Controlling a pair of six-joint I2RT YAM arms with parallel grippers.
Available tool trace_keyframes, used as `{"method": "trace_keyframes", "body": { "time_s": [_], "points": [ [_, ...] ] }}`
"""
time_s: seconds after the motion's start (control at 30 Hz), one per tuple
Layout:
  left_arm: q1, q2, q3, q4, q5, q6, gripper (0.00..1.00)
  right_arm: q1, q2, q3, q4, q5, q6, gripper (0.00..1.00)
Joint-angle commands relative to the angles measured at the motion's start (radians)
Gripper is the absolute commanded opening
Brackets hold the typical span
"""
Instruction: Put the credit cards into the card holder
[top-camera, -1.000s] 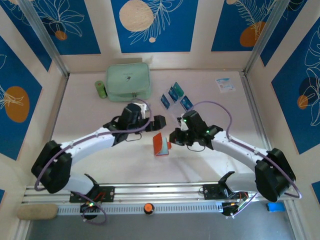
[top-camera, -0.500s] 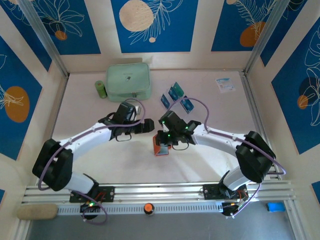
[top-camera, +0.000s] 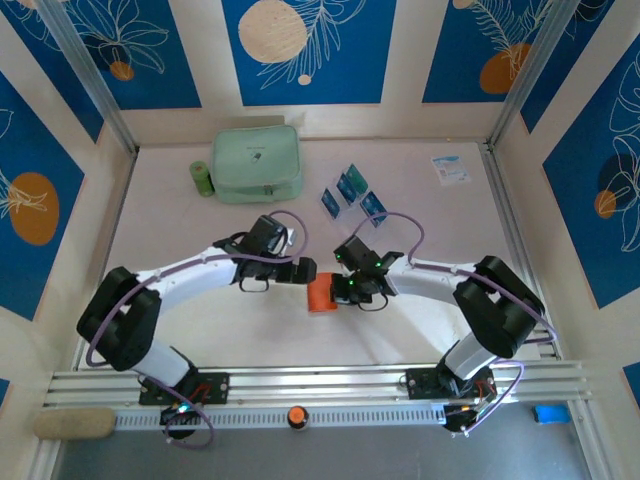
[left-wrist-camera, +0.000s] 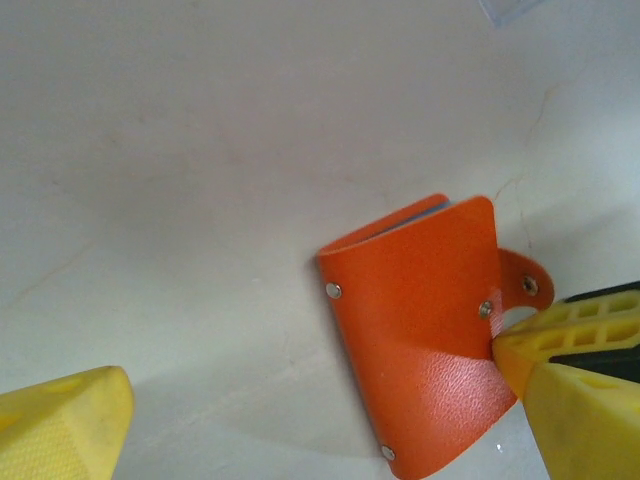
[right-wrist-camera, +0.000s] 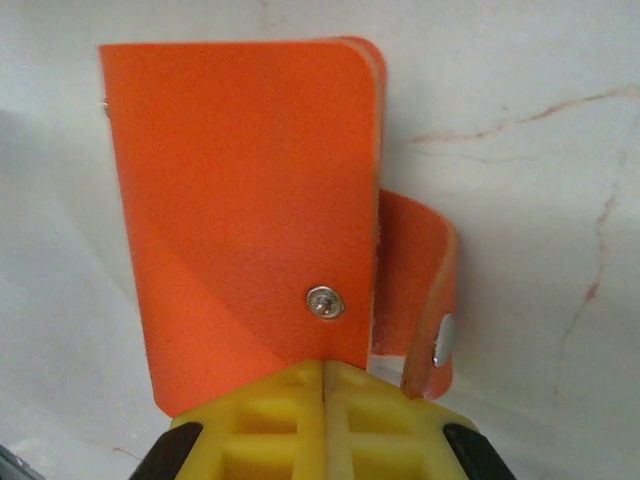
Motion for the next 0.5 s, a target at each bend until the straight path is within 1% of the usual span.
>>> {"method": "trace_keyframes", "body": {
  "time_s": [0.0, 0.23, 0.47],
  "points": [
    [-0.031, 0.026, 0.015, -0.021, -0.030, 0.037, 1.00, -0.001, 0.017, -0.032, 0.030, -0.010, 0.016, 0.00],
    [-0.080, 0.069, 0.006, 0.015, -0.052, 0.029, 1.00, -0.001, 0.009, -0.053, 0.045, -0.015, 0.028, 0.00],
    [-0.096, 0.113, 0.002, 0.036, -0.076, 0.034, 1.00, -0.004, -0.005, -0.058, 0.048, -0.019, 0.032, 0.00]
  ]
}}
